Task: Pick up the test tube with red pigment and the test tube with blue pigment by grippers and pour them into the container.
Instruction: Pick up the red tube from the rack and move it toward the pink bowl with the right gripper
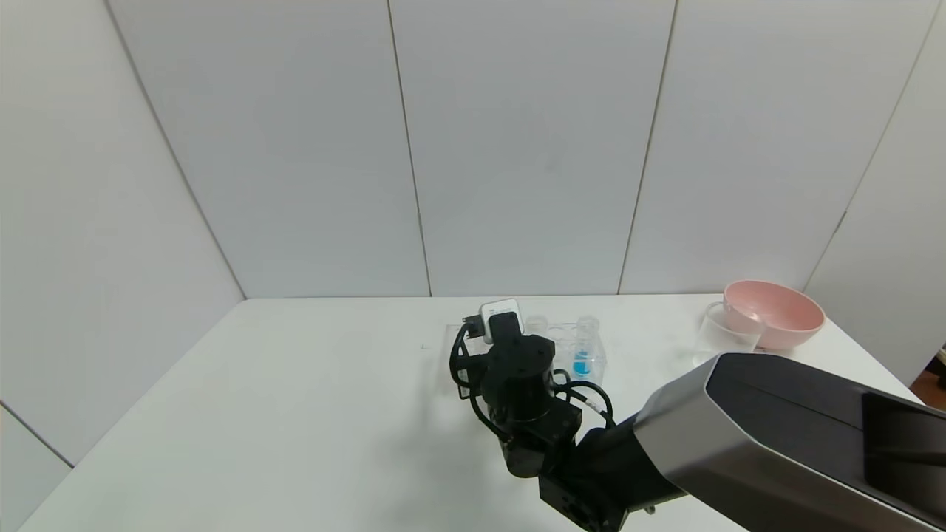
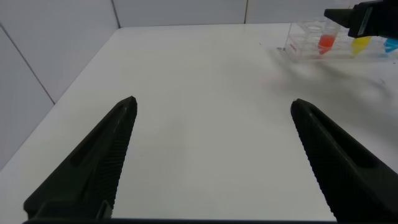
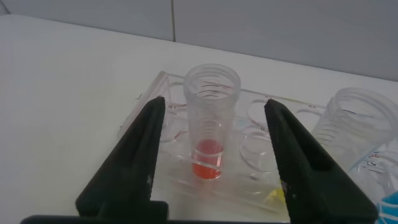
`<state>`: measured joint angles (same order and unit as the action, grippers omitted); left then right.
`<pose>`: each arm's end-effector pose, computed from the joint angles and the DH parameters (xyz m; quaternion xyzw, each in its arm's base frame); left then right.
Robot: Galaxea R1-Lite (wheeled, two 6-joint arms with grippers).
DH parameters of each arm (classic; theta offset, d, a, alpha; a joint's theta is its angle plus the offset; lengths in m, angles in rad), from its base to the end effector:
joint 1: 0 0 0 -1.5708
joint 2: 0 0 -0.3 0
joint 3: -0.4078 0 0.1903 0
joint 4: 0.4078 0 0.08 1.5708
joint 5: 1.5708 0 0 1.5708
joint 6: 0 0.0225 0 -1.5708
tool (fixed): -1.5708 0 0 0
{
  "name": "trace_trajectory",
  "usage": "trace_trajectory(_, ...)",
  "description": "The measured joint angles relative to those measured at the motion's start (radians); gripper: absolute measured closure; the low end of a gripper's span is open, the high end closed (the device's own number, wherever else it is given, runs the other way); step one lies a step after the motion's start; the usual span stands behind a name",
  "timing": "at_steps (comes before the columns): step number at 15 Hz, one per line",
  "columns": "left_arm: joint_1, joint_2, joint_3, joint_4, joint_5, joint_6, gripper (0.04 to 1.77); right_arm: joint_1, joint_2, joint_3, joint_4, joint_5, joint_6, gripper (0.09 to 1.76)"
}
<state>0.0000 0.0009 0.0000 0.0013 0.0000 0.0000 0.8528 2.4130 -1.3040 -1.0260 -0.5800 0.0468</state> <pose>-0.0227 0.0000 0.0754 0.0000 0.0011 0.0000 1.0000 0.3170 0.3441 0.0688 -0.0041 0.0345 0.1351 0.9902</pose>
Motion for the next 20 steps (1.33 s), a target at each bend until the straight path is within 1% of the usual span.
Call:
trace_trajectory(3,0.0,0.0,0.0,0.0,0.0,0.0,0.05,0.007,0.0,-0.001,-0.001,-0.002,0.0,1.04)
trace_trajectory(5,0.0,0.0,0.0,0.0,0.0,0.0,0.05,0.007,0.0,0.0,-0.005,-0.004,0.0,1.4)
trace_trajectory(12,0.0,0.0,0.0,0.0,0.0,0.0,0.05,0.013,-0.027,0.005,-0.001,-0.005,-0.007,1.4)
trace_trajectory(16,0.0,0.0,0.0,0.0,0.0,0.0,0.05,0.022,-0.108,0.002,0.016,0.002,-0.047,1.4)
trace_trajectory(18,0.0,0.0,0.0,0.0,0.0,0.0,0.05,0.031,-0.161,-0.001,0.056,0.003,-0.053,1.4)
trace_trajectory(20,0.0,0.0,0.0,0.0,0.0,0.0,0.05,0.04,-0.197,0.0,0.064,0.003,-0.054,1.4)
